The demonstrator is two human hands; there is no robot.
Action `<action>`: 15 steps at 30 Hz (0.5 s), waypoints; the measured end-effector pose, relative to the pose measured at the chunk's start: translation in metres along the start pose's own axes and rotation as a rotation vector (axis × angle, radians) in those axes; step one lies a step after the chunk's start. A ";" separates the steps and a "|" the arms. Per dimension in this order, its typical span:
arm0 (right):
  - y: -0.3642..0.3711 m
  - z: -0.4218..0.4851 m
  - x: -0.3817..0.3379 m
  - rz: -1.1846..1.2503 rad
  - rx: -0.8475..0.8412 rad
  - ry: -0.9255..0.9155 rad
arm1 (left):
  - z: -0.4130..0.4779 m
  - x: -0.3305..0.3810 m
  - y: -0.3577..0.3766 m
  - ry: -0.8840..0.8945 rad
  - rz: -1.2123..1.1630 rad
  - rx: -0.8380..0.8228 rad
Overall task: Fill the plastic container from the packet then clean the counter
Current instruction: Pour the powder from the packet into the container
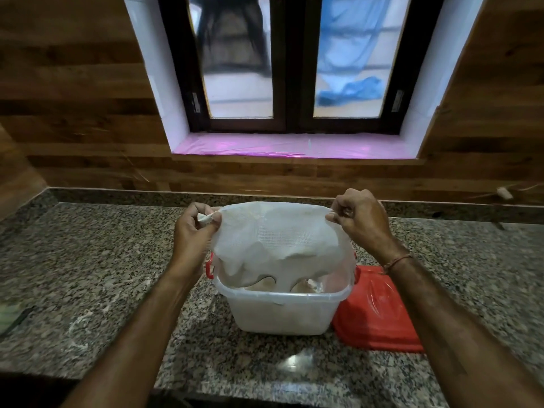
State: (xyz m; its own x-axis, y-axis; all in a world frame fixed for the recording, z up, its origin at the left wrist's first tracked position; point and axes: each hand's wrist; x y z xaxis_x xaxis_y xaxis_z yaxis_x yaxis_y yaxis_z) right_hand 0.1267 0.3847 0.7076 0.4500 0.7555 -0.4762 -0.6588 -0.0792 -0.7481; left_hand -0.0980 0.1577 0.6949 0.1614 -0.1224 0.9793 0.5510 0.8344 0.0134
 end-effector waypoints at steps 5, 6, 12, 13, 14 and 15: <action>0.004 0.001 -0.001 0.046 -0.080 -0.034 | 0.002 0.000 -0.002 0.075 0.295 -0.013; 0.004 0.001 0.000 0.052 -0.097 -0.026 | 0.001 0.001 0.000 0.099 0.346 -0.019; 0.003 0.002 0.000 0.076 -0.019 0.099 | 0.000 0.011 0.012 0.253 0.459 0.019; 0.004 0.001 -0.001 0.070 -0.008 0.098 | 0.001 0.011 0.011 0.234 0.456 0.025; 0.004 0.000 -0.002 0.057 -0.001 0.090 | 0.003 0.009 0.008 0.203 0.443 0.022; 0.004 -0.001 -0.003 0.042 0.004 0.079 | 0.004 0.007 0.005 0.167 0.416 0.011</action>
State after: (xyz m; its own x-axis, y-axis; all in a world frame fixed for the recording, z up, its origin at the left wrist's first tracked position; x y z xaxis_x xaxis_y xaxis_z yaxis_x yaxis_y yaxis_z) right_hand 0.1229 0.3814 0.7058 0.4676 0.6979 -0.5425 -0.6805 -0.1075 -0.7248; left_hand -0.0975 0.1633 0.7023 0.4980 0.1402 0.8557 0.4028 0.8365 -0.3715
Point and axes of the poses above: each hand's wrist, its own z-axis towards the middle knuckle, its own y-axis out of the palm, x = y × z
